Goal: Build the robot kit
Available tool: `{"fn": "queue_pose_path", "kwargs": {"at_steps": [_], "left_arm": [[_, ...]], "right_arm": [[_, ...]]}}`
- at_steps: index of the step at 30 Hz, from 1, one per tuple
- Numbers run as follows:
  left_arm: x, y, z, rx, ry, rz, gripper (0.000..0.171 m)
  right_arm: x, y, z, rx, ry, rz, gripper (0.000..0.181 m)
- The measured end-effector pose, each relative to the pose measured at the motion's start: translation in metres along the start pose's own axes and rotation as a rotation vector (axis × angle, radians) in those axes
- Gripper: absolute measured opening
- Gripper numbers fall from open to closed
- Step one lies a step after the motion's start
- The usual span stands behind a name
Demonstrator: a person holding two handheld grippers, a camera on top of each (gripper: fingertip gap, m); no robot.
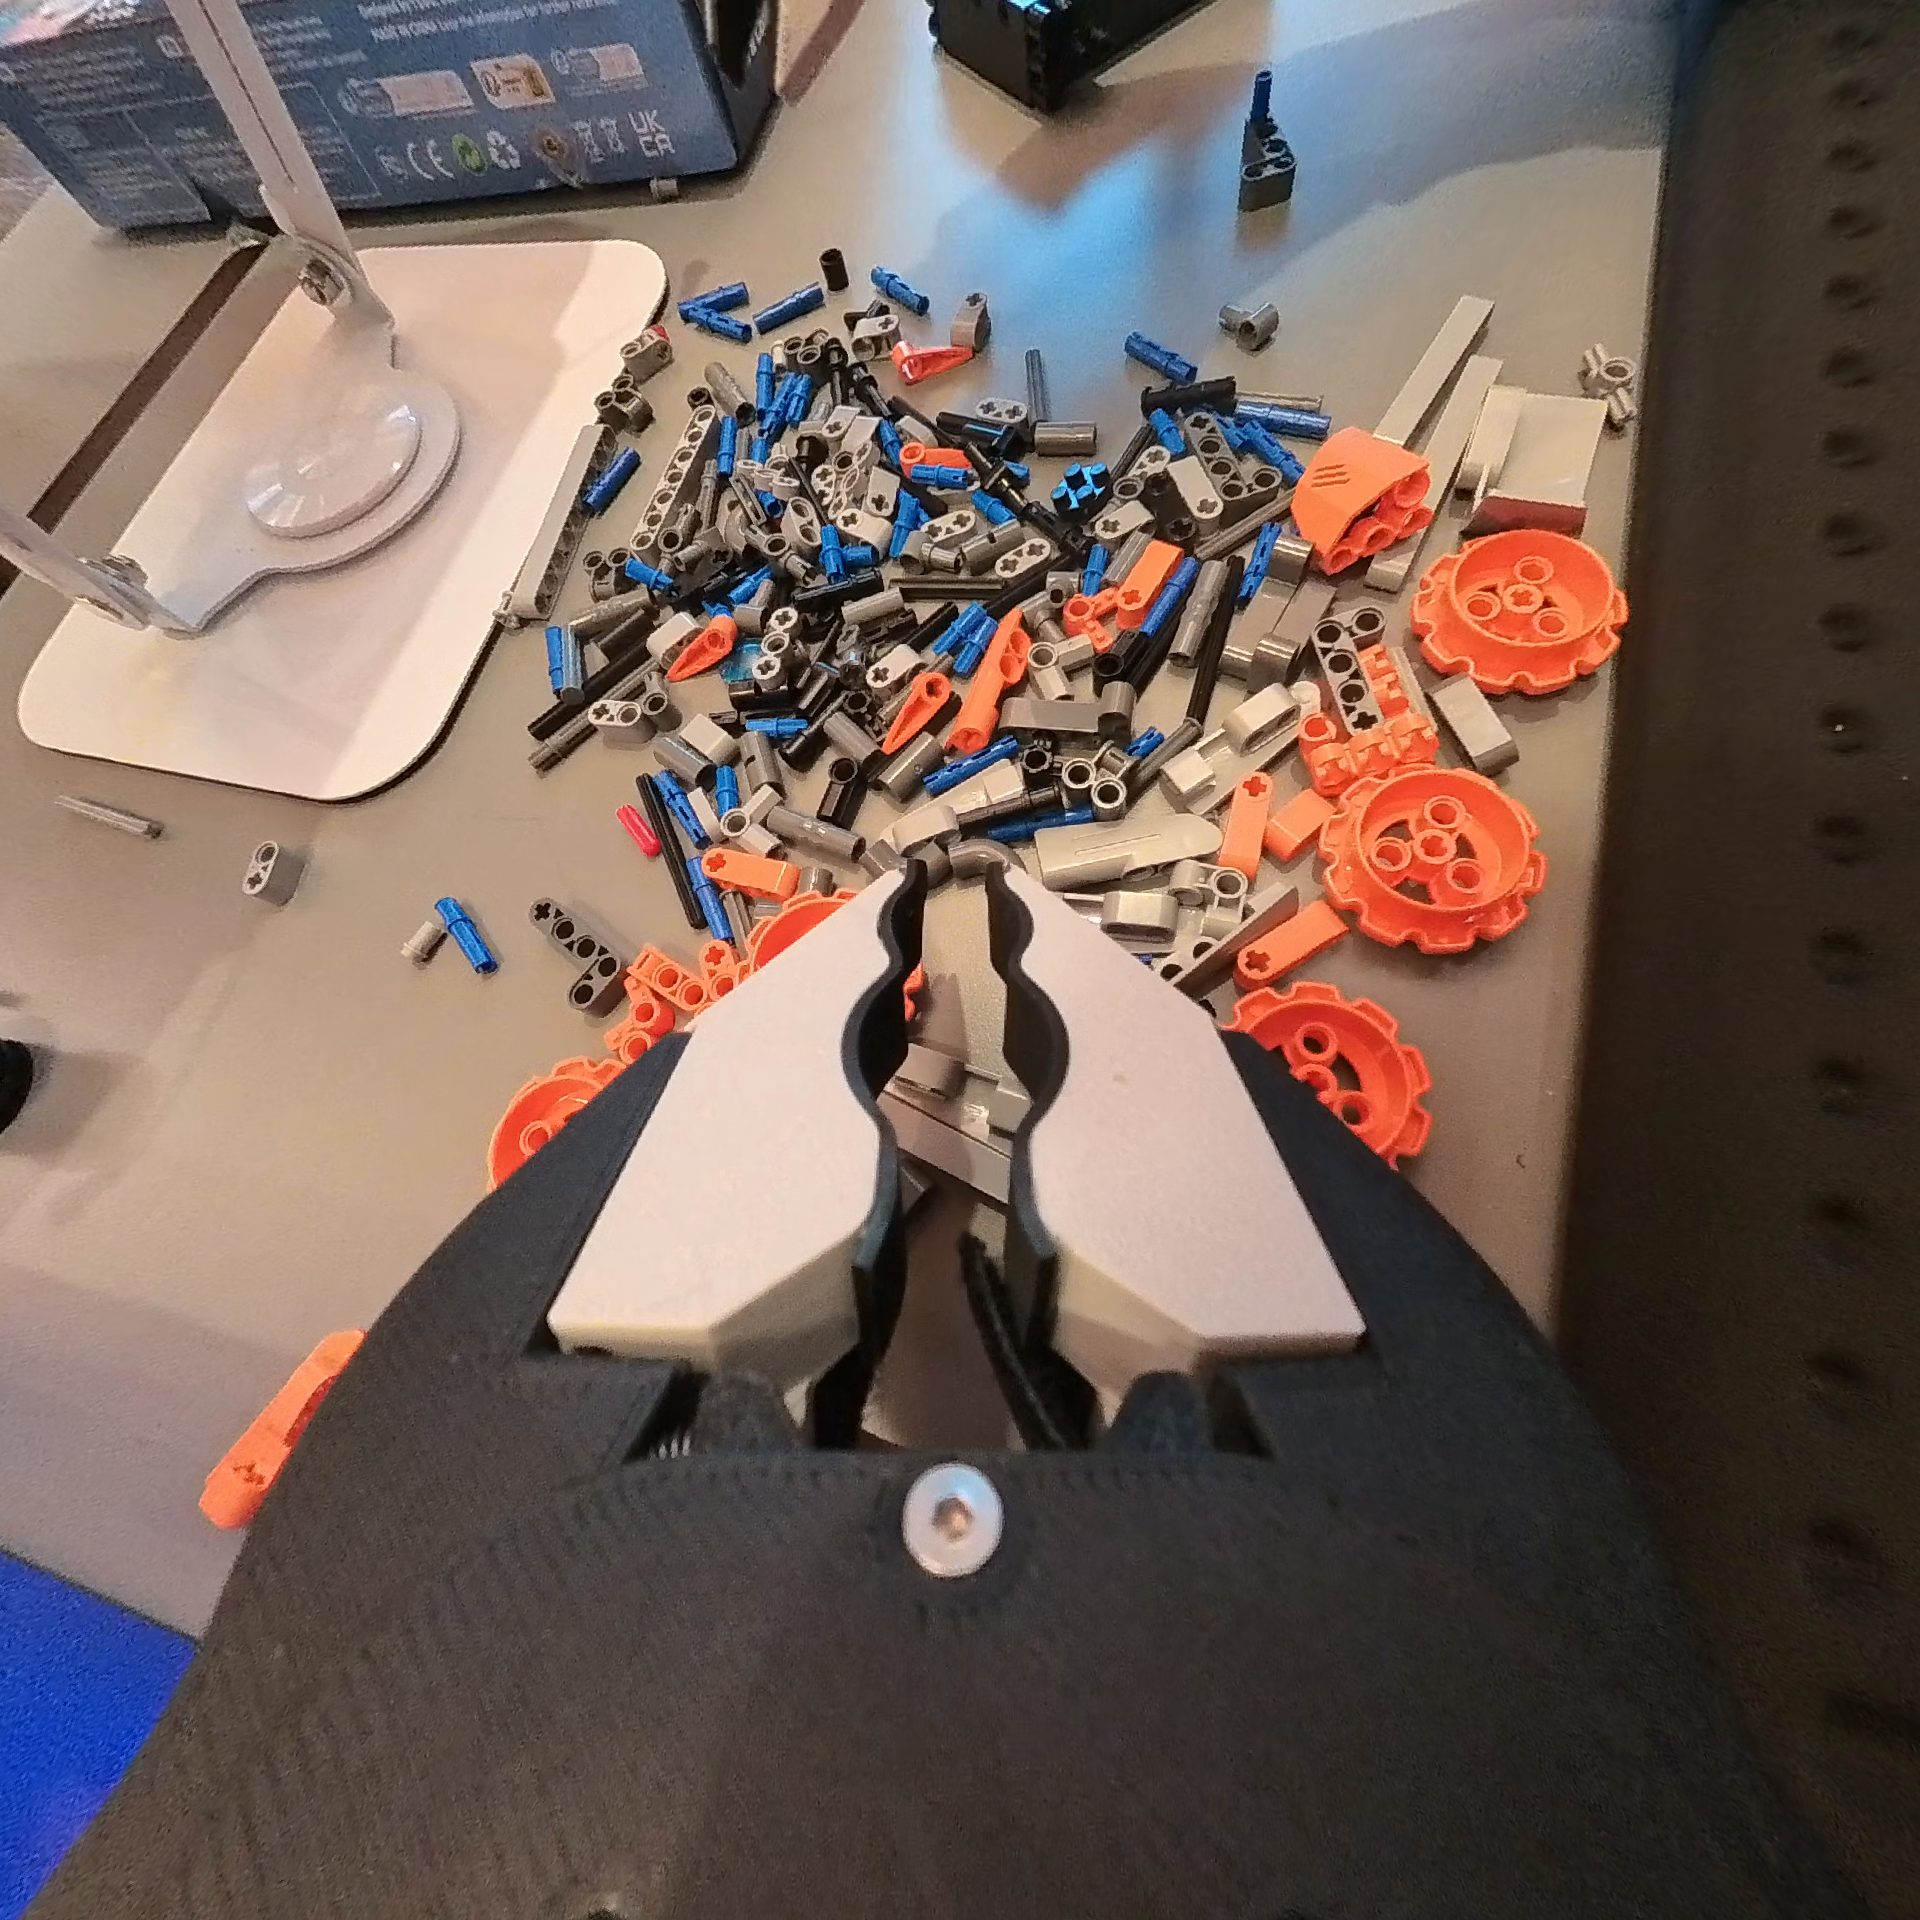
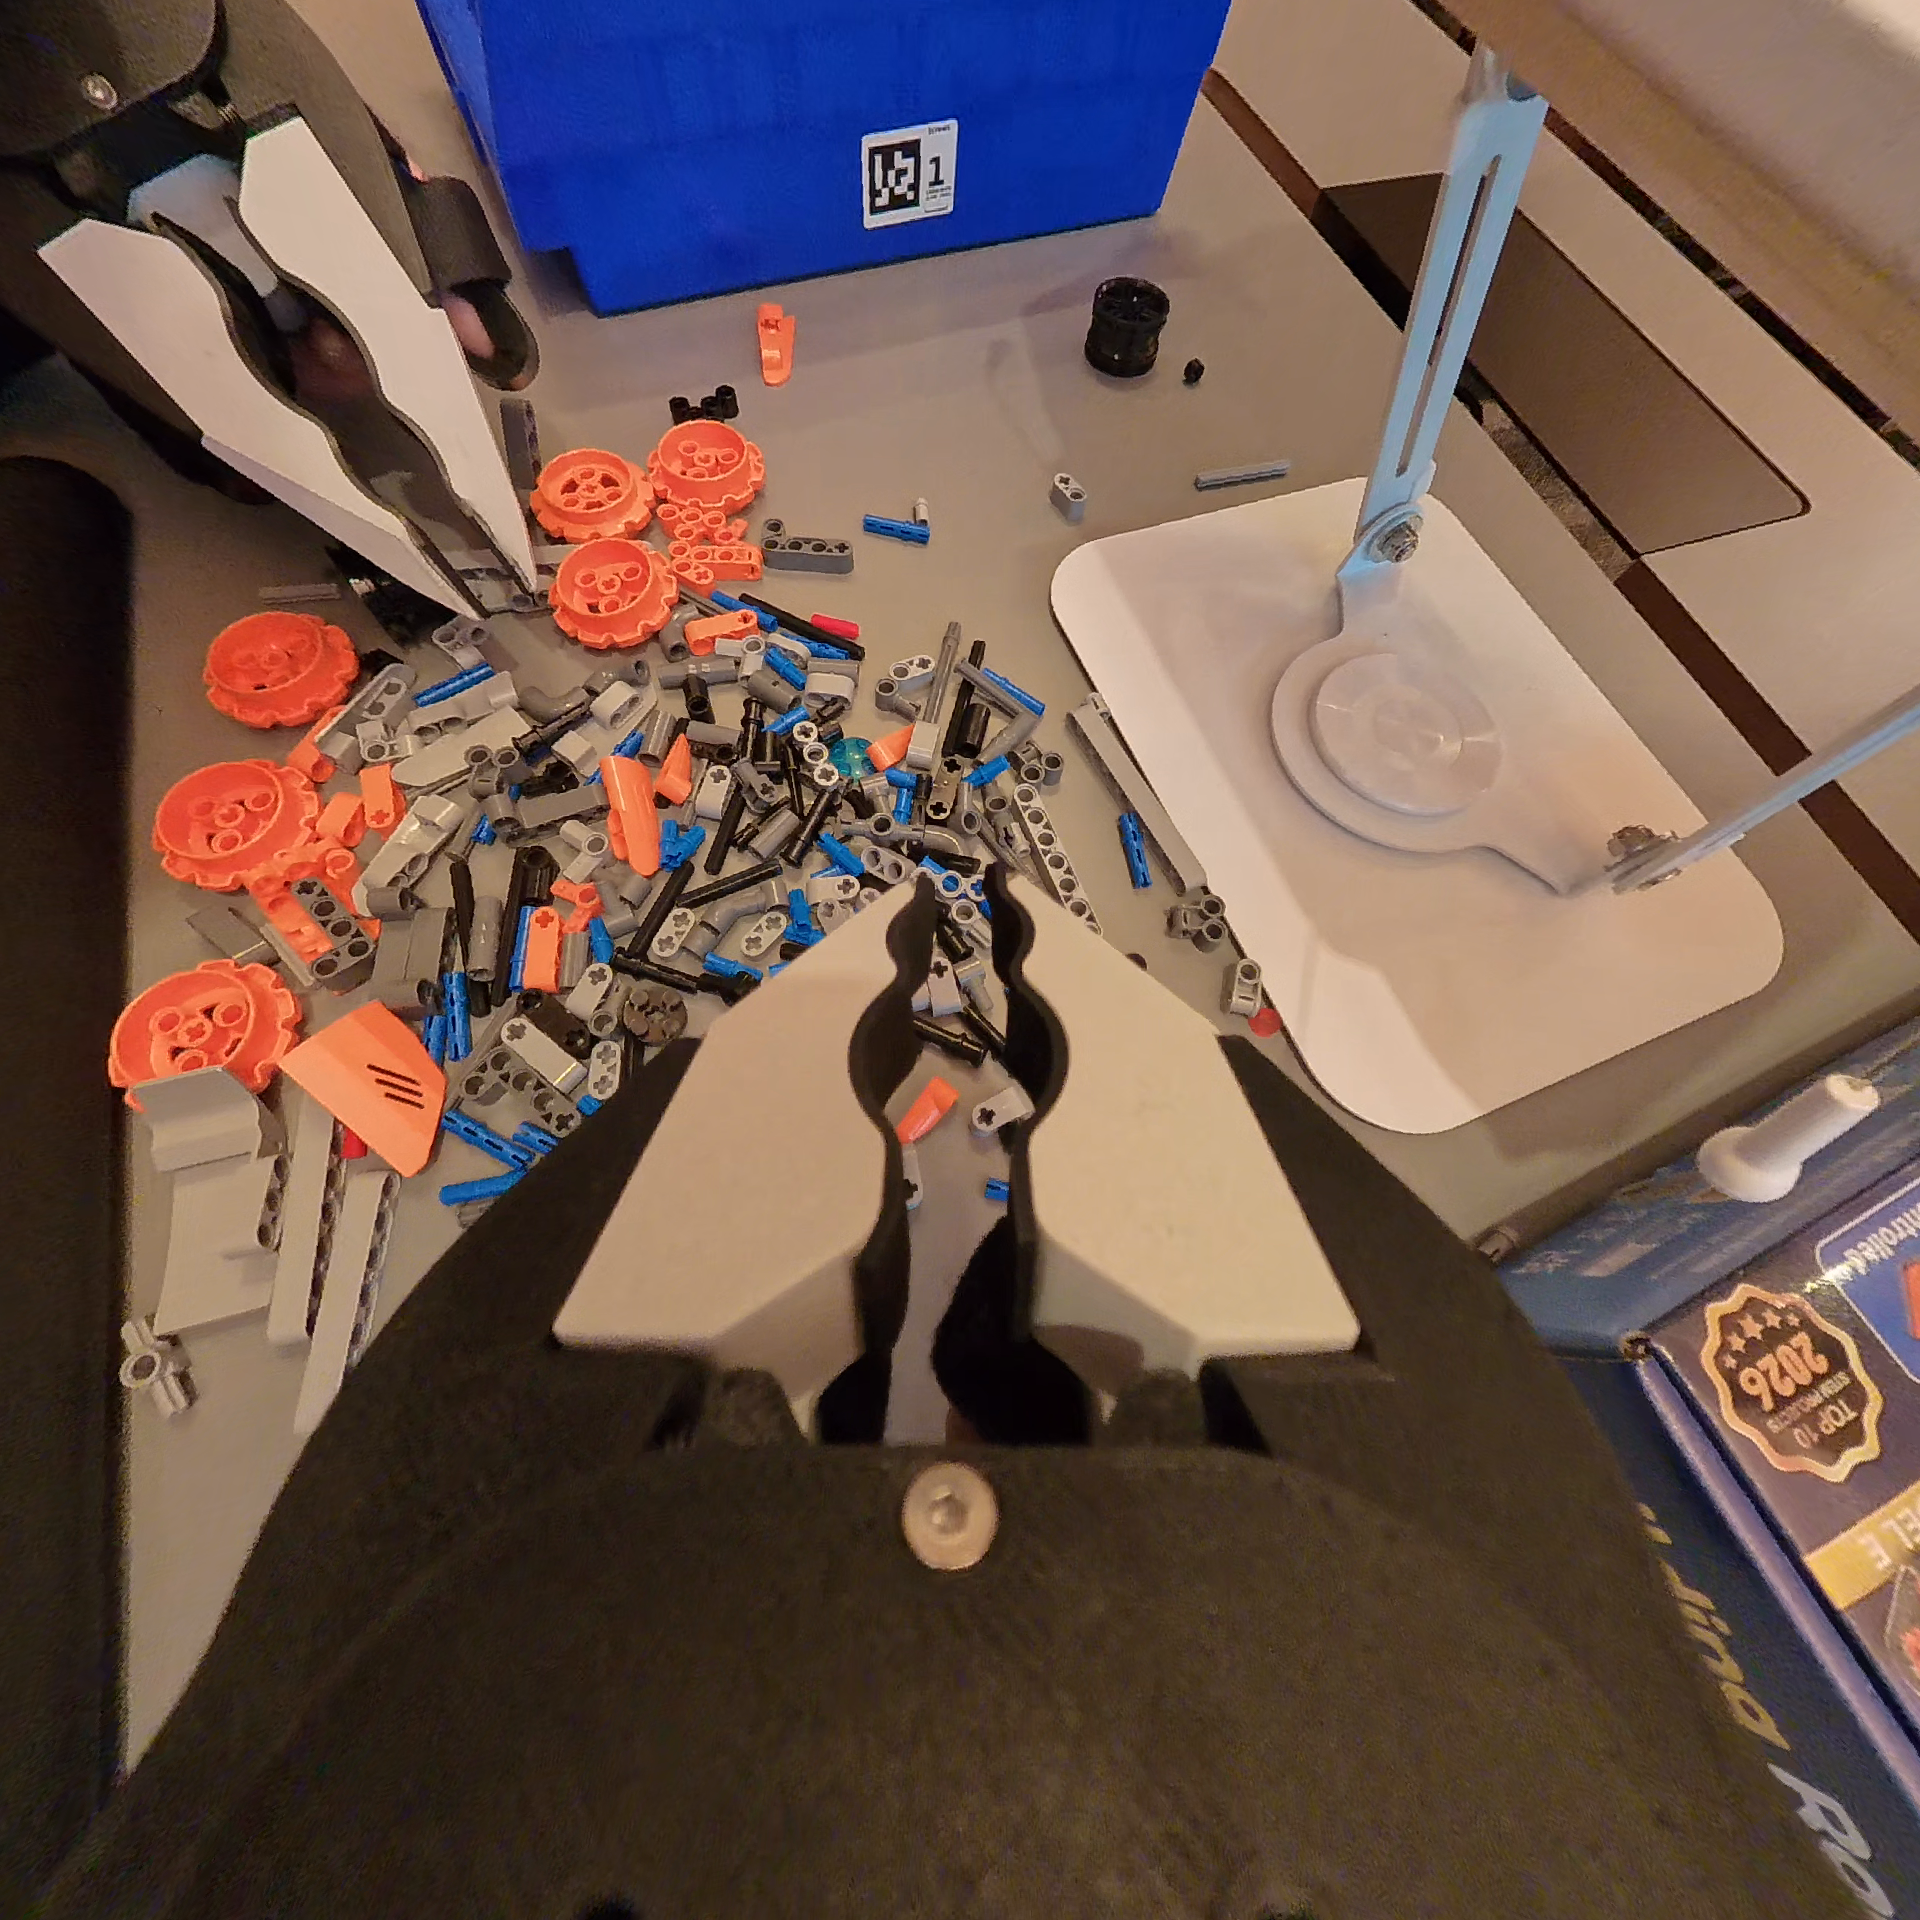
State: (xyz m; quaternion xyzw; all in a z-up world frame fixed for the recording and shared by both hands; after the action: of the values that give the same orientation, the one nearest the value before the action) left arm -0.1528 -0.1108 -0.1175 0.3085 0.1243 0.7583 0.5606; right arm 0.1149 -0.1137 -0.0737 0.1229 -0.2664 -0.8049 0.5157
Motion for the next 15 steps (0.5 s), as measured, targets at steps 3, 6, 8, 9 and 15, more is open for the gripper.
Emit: {"fn": "queue_pose_path", "kwargs": {"at_steps": [3,6,8,9,15], "left_arm": [[0.0,-0.0002,-0.0003,0.001,-0.001,0.0,0.01],[0.0,-0.0003,-0.0004,0.001,-0.001,0.0,0.009],[0.0001,-0.0003,-0.0004,0.0,0.0,0.0,0.009],[0.0001,-0.0003,-0.0004,0.0,0.0,0.001,0.009],[0.0001,-0.0001,-0.0004,0.0,-0.001,0.001,0.009]], "right_arm": [[0.0001,0.0005,-0.0002,0.001,0.002,-0.002,0.008],[-0.0001,0.0009,-0.0006,0.002,0.003,-0.003,0.008],[0.0,0.0009,-0.0007,0.003,0.004,-0.002,0.009],[0.0001,0.0008,-0.0009,0.004,0.004,-0.001,0.008],[0.0003,-0.0002,-0.0024,0.017,0.008,0.0,0.008]]}}
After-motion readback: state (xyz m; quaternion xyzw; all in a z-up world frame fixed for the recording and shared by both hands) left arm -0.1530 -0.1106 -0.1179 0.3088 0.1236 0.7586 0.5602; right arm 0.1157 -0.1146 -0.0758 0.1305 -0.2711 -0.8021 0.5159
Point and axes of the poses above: each gripper's, where its closed fingertips meet, y back along the fingers, z out of its top, x = y × z across the jaws, the point moved 8 cm from there along y, back along the fingers, and after that the axes turned 15 degrees about z, right-handed, at the moved point
